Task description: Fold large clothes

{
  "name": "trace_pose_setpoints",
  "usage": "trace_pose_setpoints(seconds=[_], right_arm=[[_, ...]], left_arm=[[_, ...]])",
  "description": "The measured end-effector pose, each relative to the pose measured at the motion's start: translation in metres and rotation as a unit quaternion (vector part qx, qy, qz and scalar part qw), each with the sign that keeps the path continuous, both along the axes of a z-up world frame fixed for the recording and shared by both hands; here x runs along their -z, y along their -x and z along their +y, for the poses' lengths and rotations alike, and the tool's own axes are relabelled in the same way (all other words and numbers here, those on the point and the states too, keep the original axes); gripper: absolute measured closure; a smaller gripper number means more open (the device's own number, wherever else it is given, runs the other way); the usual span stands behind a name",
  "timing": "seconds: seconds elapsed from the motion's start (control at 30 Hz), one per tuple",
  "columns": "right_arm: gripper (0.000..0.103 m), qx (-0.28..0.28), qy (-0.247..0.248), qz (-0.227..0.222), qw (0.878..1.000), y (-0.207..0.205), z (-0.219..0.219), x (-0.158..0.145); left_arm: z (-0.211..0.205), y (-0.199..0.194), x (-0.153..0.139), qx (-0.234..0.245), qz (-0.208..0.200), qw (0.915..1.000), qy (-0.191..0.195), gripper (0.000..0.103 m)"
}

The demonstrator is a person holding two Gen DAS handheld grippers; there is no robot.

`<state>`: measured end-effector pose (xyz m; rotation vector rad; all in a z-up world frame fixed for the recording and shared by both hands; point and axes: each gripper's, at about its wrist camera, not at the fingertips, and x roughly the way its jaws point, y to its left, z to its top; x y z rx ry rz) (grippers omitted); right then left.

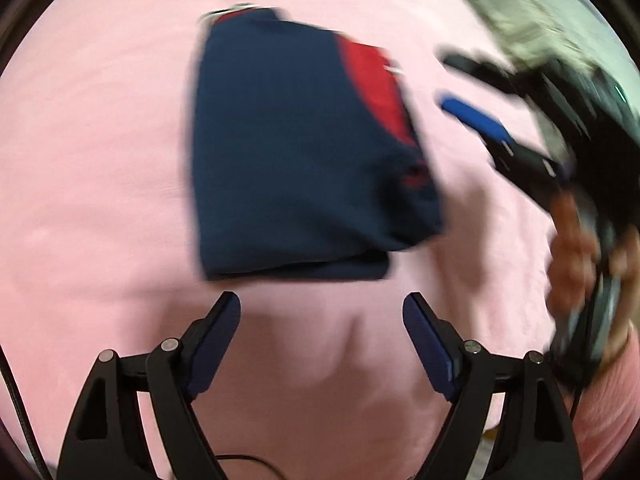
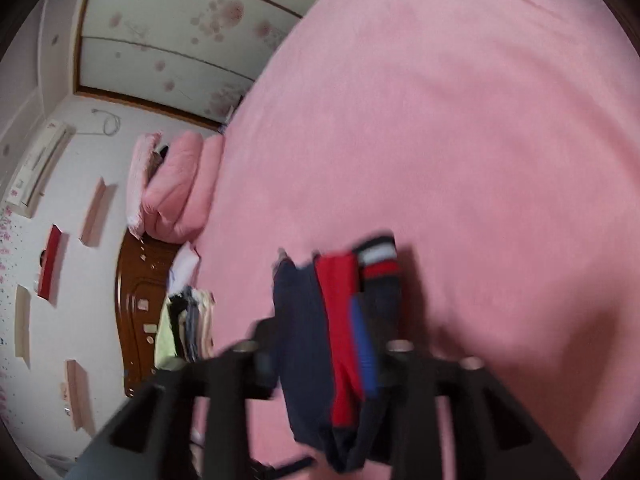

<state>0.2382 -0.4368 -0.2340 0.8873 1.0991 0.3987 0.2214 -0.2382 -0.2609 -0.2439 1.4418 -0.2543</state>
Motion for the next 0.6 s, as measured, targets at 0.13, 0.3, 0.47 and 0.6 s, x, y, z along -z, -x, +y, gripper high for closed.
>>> trace_pose_setpoints(seconds=[0.13, 0.3, 0.47, 0.6], right_arm=[[0.064, -0.014, 0.001, 0.041, 0.999, 0.015, 0.021, 0.021], [0.064, -0.021, 0.014, 0.028, 0.999, 0.033, 0.035, 0.014], [0.064, -0.023, 0.011, 0.009, 1.0, 0.046, 0.04, -0.007], [0.064, -0.034, 0.04, 0.043, 0.998, 0.046, 0.051, 0.003]], left_arm=[[0.027, -0.012, 0.005, -0.026, 0.01, 0.9977, -0.062, 0.021], [0.045, -0.02, 0.014, -0.033, 0.017, 0.9949, -0.094, 0.021], [0.046, -0.022, 0.021, -0.021, 0.015, 0.995, -0.097, 0.021], [0.039, -0.023, 0.021, -0.016, 0.012, 0.995, -0.098, 0.021]])
